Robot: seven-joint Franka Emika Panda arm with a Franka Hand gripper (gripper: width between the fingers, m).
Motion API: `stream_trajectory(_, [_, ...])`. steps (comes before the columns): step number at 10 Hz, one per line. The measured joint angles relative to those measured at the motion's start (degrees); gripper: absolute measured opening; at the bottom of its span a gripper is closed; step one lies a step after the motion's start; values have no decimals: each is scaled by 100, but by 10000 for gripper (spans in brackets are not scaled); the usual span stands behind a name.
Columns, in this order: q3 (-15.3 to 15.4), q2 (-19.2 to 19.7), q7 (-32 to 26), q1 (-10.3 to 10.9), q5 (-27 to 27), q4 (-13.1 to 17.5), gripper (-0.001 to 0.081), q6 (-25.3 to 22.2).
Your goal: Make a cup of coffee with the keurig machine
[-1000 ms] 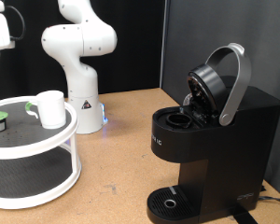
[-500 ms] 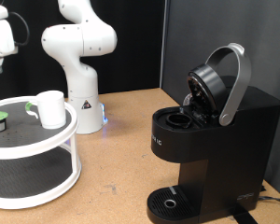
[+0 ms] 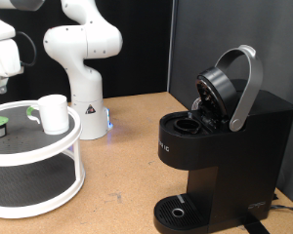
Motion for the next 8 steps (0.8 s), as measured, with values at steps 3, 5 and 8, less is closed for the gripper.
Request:
stream_trajectory(3, [-25,143,86,-48,-69,-215,803,402])
stream_trajectory(5, [-109,232,124,-84,-193,-425,803,806])
stream_trajectory(8, [-219,435,135,-112,-320,-635,803,1183])
